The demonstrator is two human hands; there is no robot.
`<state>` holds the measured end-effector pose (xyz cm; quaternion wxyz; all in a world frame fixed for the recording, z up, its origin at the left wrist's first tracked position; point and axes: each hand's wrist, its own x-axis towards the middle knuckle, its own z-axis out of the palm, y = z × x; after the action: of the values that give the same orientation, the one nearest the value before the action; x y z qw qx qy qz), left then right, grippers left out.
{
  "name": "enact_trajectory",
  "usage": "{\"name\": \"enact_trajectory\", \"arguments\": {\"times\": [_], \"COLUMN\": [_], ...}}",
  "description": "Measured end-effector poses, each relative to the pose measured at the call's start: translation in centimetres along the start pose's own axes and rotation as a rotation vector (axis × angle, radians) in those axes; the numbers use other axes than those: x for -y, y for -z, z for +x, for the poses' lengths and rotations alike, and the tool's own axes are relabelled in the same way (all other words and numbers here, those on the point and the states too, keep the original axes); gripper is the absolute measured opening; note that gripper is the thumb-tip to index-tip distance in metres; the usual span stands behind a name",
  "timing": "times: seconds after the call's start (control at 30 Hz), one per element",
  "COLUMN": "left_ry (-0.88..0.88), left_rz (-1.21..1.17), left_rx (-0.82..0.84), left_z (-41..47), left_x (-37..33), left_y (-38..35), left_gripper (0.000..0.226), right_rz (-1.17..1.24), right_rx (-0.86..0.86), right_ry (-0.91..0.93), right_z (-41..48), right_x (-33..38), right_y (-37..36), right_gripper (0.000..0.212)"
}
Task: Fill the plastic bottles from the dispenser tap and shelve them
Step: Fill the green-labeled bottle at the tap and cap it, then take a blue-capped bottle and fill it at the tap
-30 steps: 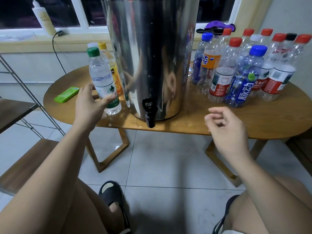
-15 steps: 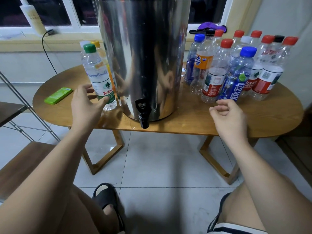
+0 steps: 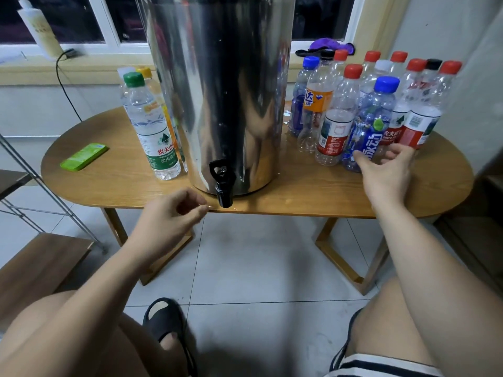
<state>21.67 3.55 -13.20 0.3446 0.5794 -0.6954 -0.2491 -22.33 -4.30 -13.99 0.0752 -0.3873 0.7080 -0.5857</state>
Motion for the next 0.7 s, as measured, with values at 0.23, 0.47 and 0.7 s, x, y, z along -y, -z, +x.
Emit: {"name": "enact_trajectory", "arguments": {"times": [0.23, 0.47, 0.7], "left_ry": [-0.111, -0.124, -0.172], "left_rz": [0.064, 0.068, 0.061], "left_rx": [0.163, 0.186, 0.175], "left_z": [-0.6, -0.4, -1.0], "left_x": [0.0, 0.2, -0.5], "left_y": [-2.5, -2.7, -2.6], "left_gripper": [0.004, 0.003, 0.005], "right_rz": [0.002, 0.007, 0.059], "right_rx": [0.088, 0.106, 0.248], "right_ry": [0.017, 0.022, 0.031], "right_z": [1.2, 0.3, -5.3], "right_x": [0.3, 1.2, 3.9], "right_y": [-1.4, -0.8, 2.7], "right_gripper": [0.082, 0.07, 0.064]}}
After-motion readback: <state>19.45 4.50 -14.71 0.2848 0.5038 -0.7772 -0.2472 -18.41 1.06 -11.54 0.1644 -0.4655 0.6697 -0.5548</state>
